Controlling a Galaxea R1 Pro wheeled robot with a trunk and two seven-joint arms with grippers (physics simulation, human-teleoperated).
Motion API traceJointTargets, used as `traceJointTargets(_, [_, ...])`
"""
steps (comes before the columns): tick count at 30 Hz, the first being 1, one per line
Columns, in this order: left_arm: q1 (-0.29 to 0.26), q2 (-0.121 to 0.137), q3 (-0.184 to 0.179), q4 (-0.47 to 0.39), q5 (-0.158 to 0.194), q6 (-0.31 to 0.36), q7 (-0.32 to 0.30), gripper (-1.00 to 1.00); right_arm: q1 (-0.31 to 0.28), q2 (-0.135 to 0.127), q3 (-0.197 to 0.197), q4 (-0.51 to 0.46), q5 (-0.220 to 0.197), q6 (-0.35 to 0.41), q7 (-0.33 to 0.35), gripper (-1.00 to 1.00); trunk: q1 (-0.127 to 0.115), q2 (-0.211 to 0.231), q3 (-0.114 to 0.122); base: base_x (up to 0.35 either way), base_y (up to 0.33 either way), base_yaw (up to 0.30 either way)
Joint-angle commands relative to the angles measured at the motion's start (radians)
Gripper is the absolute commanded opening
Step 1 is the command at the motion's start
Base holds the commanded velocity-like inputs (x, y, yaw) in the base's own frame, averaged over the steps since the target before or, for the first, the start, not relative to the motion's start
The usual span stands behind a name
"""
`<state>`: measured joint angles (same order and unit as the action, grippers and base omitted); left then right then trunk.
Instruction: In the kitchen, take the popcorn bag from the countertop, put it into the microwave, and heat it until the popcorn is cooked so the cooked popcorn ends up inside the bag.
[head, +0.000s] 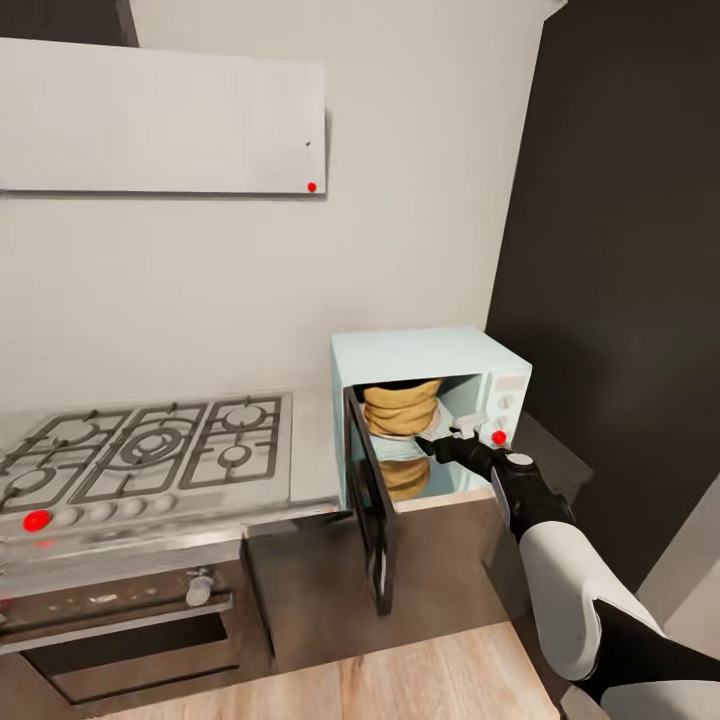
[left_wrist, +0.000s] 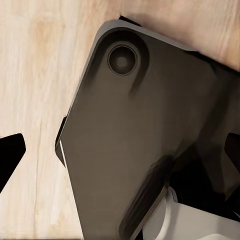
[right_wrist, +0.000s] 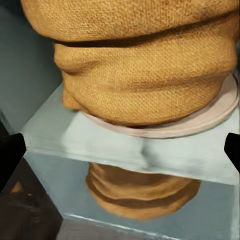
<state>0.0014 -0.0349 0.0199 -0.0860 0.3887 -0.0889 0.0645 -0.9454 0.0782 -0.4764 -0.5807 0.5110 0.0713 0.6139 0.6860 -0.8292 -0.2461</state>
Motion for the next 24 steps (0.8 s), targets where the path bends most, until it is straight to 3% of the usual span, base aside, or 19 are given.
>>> traceJointTargets(1, [0.000,0.000,0.002,-0.001,0.002,-0.002,0.003,1.00,-0.001,0.002,-0.008,-0.003,0.004,0.012,0.009,1.00,0.000,-0.001,-0.001,-0.303,-0.076,0.000])
traceJointTargets(5, [0.000,0.000,0.002,-0.001,0.001,-0.002,0.004,1.00,-0.001,0.002,-0.007,-0.035,0.006,0.038,0.012,1.00,0.000,-0.001,-0.001,-0.303,-0.076,0.000])
traceJointTargets(12, [0.000,0.000,0.002,-0.002,0.002,-0.002,0.004,1.00,-0.001,-0.009,-0.008,-0.035,0.008,0.153,0.014,1.00,0.000,-0.001,-0.001,-0.303,-0.076,0.000])
traceJointTargets(13, [0.000,0.000,0.002,-0.002,0.001,-0.002,0.004,1.00,-0.001,-0.024,-0.007,-0.026,0.007,0.167,0.014,1.00,0.000,-0.001,-0.001,-0.303,-0.076,0.000])
traceJointTargets(17, [0.000,0.001,0.002,-0.002,0.001,-0.002,0.003,1.00,-0.001,-0.161,-0.007,0.219,0.008,0.210,-0.009,1.00,0.000,-0.001,-0.001,-0.303,-0.065,0.000])
traceJointTargets(21, [0.000,0.001,0.001,-0.004,0.001,-0.002,0.003,1.00,-0.001,-0.221,-0.006,0.439,0.009,0.169,-0.097,1.00,0.000,-0.001,-0.001,-0.267,-0.012,0.000])
traceJointTargets(22, [0.000,0.001,-0.001,-0.004,0.001,-0.002,0.003,1.00,-0.001,-0.231,-0.005,0.522,0.009,0.134,-0.147,1.00,0.000,-0.001,-0.001,-0.078,-0.001,0.000])
traceJointTargets(24, [0.000,0.002,-0.001,-0.005,0.001,-0.002,0.002,1.00,0.003,-0.240,0.001,0.582,0.010,0.083,-0.208,1.00,0.000,-0.001,-0.001,-0.033,-0.001,0.000])
